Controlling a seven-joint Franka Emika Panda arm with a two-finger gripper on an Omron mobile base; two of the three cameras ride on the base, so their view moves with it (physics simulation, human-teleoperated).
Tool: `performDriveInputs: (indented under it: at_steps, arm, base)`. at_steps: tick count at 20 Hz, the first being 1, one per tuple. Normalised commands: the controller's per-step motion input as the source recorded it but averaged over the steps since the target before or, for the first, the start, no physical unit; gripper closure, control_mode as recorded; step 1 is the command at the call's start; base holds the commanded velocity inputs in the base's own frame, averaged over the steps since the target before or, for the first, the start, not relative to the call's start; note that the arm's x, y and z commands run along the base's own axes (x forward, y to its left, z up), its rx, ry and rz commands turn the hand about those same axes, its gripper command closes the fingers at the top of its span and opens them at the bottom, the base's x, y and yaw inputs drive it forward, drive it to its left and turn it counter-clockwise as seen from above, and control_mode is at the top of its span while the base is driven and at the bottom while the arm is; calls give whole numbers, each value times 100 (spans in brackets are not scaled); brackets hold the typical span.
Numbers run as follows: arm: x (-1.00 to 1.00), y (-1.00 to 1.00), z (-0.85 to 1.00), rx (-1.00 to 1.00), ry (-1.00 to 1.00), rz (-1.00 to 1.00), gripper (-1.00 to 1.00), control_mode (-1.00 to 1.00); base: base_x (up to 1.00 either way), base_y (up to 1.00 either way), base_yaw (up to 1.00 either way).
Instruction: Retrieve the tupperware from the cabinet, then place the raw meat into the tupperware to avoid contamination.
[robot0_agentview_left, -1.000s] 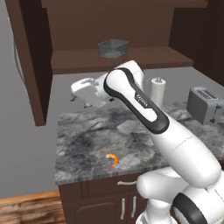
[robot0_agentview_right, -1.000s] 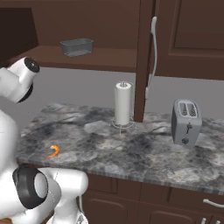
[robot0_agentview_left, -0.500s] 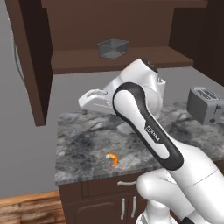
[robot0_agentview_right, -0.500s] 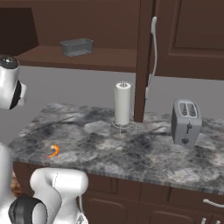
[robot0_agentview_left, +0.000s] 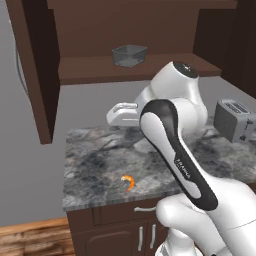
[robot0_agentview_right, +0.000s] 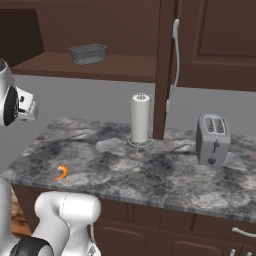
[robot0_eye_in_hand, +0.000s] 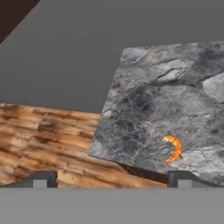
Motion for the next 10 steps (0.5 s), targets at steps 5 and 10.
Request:
performDriveInputs:
  at_steps: [5, 10]
  arm:
    - [2, -34, 26, -14, -12, -19, -100, -100]
    - [13, -26, 18, -4, -30, -12, -100, -100]
  base:
    - [0, 0, 0]
    - [0, 0, 0]
